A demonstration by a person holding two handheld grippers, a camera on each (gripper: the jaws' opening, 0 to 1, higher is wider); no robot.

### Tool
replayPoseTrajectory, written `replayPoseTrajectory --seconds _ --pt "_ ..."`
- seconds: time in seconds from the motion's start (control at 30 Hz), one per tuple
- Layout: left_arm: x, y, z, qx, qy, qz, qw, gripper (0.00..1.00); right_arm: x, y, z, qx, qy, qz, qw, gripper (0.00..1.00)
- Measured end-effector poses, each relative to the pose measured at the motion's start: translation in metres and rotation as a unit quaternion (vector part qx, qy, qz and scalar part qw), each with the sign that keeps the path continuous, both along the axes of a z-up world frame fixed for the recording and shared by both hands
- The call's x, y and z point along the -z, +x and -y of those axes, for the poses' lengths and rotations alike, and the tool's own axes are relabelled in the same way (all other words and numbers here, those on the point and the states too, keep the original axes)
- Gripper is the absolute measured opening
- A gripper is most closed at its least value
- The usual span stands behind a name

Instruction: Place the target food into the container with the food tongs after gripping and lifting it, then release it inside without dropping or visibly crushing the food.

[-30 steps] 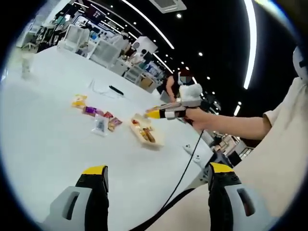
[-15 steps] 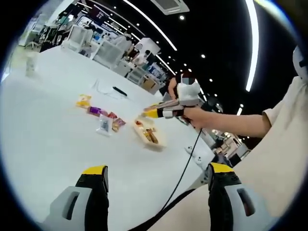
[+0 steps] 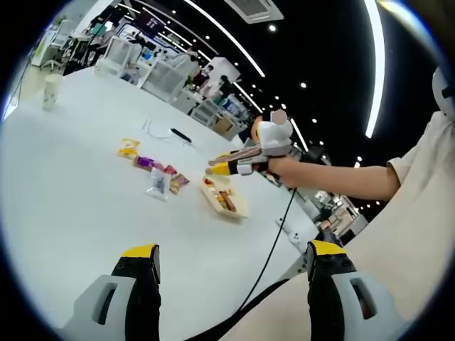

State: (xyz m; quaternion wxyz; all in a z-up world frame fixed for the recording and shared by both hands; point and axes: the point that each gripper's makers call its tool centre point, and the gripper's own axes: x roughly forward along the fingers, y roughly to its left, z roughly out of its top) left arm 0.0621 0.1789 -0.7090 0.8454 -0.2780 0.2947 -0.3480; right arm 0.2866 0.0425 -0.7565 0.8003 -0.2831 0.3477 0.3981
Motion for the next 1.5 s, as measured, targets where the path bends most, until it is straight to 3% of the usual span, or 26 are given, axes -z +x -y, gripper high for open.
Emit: replayPoseTrajectory --seconds 1.5 --pt "0.011 0.005 -0.009 -0.008 -0.005 -0.012 0.9999 0.85 0.020 -0.003 -0.025 -0.031 -0.009 -0.035 0.9989 0.28"
